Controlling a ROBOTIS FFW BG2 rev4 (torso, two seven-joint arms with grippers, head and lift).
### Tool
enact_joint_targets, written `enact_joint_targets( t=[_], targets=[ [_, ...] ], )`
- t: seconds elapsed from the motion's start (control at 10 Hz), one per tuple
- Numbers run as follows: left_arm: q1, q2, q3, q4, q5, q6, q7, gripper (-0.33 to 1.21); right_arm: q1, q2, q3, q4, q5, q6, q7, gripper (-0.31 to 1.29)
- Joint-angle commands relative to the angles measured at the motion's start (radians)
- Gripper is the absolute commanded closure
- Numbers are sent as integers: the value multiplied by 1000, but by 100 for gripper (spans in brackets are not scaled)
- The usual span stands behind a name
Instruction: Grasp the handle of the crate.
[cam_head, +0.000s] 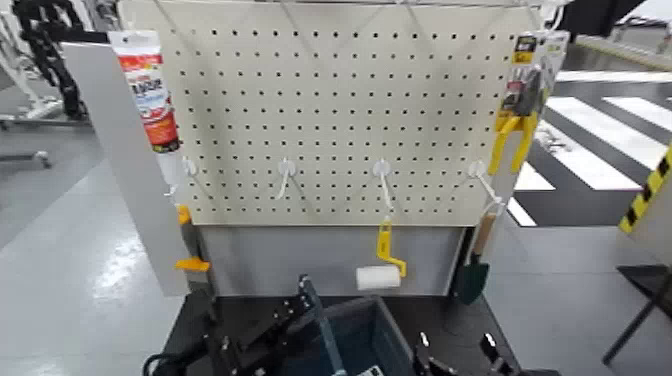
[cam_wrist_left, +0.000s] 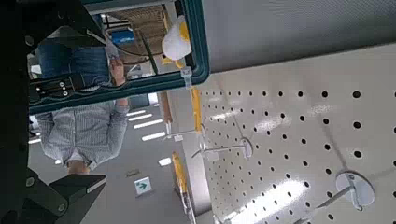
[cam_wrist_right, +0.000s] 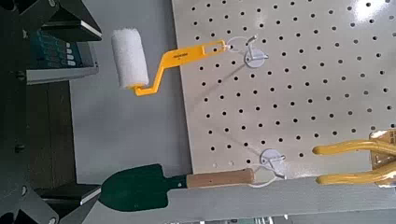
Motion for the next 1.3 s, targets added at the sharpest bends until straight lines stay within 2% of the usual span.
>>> enact_joint_targets(
  t=[0.1,0.3,0.4,0.6,0.7,0.9,1.3],
  targets=[
    [-34,2,-29,29,15,-3,0,25,-2,0,2,4,-3,-5,0,15],
    [-46,7,-52,44,29,-9,-9,32,-3,0,0,7,-5,-11,0,15],
    [-56,10,-71,55,41,-9,-17,49,-3,0,2,9,-7,-16,0,15],
    [-57,11,-82,60,48,-9,-23,96,-3,-2,2,12,-8,-19,0,15],
    [-57,13,-83,60,49,-8,-23,107,-5,-3,2,13,-10,-20,0,15],
    [-54,13,-82,61,49,-5,-24,118,-5,-3,2,15,-11,-22,0,15],
    [-45,10,-82,52,49,0,-29,118,-5,-3,2,18,-19,-26,0,15]
  ],
)
